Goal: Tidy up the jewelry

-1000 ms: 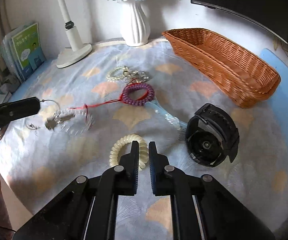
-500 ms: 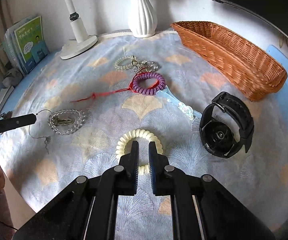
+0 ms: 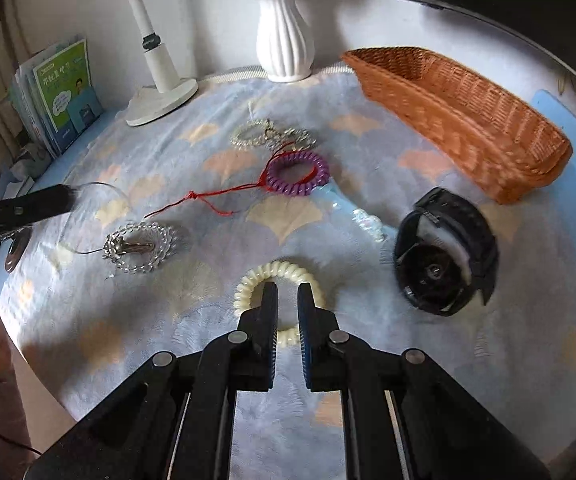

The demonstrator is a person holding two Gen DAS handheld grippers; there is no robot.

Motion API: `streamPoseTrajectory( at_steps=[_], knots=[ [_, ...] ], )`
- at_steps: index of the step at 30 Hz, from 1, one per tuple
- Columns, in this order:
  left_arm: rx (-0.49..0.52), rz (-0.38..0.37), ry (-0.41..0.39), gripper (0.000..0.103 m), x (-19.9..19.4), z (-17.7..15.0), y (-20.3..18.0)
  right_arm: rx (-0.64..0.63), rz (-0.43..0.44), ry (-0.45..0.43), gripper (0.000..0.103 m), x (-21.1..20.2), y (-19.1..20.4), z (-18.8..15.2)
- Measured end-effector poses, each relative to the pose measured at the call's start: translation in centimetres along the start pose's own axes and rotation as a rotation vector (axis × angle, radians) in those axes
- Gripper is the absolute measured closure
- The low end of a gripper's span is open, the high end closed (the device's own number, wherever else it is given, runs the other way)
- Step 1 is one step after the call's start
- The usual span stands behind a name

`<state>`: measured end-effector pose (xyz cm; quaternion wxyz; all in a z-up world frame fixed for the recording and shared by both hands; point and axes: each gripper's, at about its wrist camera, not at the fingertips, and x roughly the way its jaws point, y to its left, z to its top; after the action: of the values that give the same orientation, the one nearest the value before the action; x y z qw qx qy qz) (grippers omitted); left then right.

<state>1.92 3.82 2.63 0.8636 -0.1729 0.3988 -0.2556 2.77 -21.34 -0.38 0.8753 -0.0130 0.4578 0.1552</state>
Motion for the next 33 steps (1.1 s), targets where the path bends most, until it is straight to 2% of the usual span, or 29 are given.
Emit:
streamPoseTrajectory(
  at_steps=[3,8,10,14,16,17,19,20,21,22,26,31,33],
  knots=[
    [-0.035,-0.005,-0.029,0.092,-1.9,-0.5,1.2,0.003,0.007,0.009,0.083,0.2,-0.3,0.0],
    [-0.137,0.144,0.026,0.092,-2.9,-3.0,5.8,0.005,0.025,0.019,0.077,0.6,-0.1,-0.3],
    [-0.172,0.204,0.016,0.092,-3.4,-3.8,7.5,-0.003,0.022,0.020,0.073,0.7,0.0,-0.2],
    [-0.205,0.309,0.009,0.089,-3.6,-4.1,9.7,-0.013,0.018,0.019,0.072,0.8,0.4,-0.1],
    [-0.221,0.303,0.004,0.084,-3.8,-4.4,10.5,-0.015,0.015,0.018,0.072,0.9,0.4,-0.1],
    [-0.232,0.271,-0.003,0.082,-4.1,-4.6,10.8,-0.014,0.014,0.017,0.072,0.8,0.4,-0.1],
    [-0.251,0.237,-0.014,0.066,-4.7,-4.9,11.1,-0.009,0.013,0.015,0.071,0.8,0.3,-0.1],
    [-0.256,0.238,-0.027,0.061,-5.0,-5.2,11.1,-0.006,0.015,0.014,0.071,0.9,0.3,-0.1],
    [-0.256,0.243,-0.035,0.055,-5.4,-5.4,11.1,-0.004,0.016,0.013,0.071,0.9,0.2,-0.1],
    [-0.255,0.251,-0.039,0.054,-5.7,-5.6,11.0,-0.002,0.016,0.013,0.071,0.9,0.1,-0.1],
    [-0.248,0.267,-0.048,0.054,-5.8,-6.3,10.3,0.009,0.015,0.009,0.071,0.8,-0.1,-0.2],
    [-0.123,0.490,-0.042,0.054,-4.1,-5.9,8.1,0.006,-0.007,0.018,0.071,0.9,-0.3,-0.4],
    [-0.088,0.517,-0.032,0.054,-3.3,-5.5,7.7,0.009,-0.011,0.025,0.071,1.1,-0.4,-0.4]
  ],
)
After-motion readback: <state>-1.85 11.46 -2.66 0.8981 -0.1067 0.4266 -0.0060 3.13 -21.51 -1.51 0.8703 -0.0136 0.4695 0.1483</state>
